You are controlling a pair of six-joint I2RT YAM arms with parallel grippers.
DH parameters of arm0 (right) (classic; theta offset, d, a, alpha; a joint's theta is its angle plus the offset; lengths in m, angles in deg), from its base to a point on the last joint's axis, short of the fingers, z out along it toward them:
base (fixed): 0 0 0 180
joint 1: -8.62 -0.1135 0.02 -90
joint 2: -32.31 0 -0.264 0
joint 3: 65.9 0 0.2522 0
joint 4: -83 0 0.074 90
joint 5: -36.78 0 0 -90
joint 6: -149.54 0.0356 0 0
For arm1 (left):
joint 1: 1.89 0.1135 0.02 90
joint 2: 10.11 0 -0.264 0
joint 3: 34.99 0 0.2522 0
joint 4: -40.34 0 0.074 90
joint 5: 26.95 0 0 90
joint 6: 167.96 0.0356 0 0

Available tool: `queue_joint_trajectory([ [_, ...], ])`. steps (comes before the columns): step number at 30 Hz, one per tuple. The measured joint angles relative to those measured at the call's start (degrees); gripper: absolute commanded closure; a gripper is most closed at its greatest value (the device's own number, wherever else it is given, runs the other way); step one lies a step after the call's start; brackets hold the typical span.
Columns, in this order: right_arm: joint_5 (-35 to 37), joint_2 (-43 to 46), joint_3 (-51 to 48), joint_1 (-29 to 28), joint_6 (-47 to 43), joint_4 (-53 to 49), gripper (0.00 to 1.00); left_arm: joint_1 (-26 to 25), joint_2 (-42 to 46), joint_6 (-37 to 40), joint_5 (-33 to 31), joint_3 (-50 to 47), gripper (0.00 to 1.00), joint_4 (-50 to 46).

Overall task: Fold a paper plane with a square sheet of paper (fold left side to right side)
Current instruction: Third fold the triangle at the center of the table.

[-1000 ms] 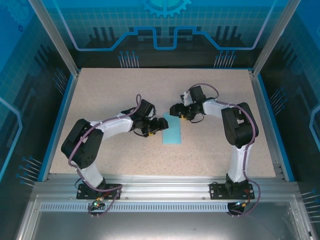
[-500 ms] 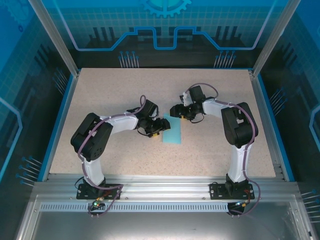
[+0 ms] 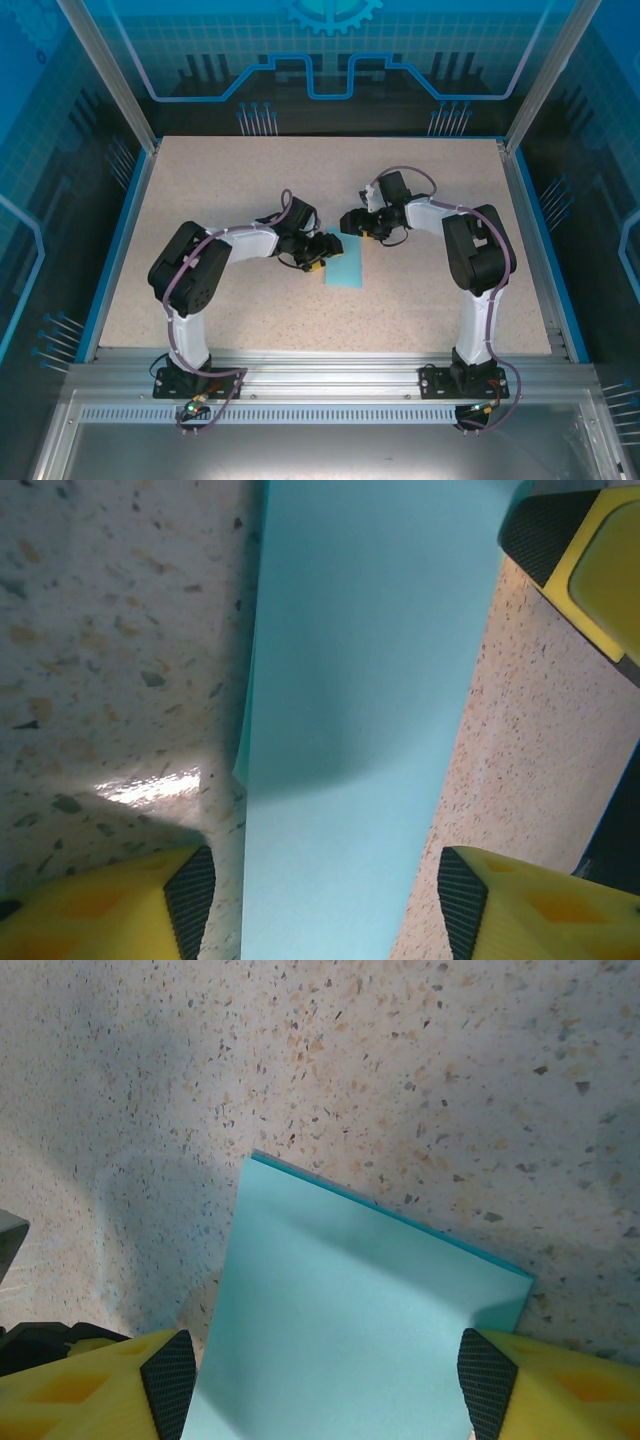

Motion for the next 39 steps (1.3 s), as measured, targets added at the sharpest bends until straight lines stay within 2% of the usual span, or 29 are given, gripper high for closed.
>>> queue_joint_trajectory([
  [9, 0.0, 0.0, 0.0, 0.0, 0.0, 0.0, 0.28, -0.1, -0.3, -1.2, 0.8, 0.0, 0.51, 3.8],
  [22, 0.0, 0.0, 0.0, 0.0, 0.0, 0.0, 0.28, -0.1, 0.1, -1.1, 0.2, -2.6, 0.54, 3.6],
  [34, 0.0, 0.0, 0.0, 0.0, -0.2, 0.0, 0.28, -0.2, 0.4, -1.1, 0.2, -3.8, 0.72, 4.5],
  [39, 0.0, 0.0, 0.0, 0.0, -0.2, 0.0, 0.28, -0.2, 0.7, -1.0, -0.3, -3.8, 0.76, 3.5],
])
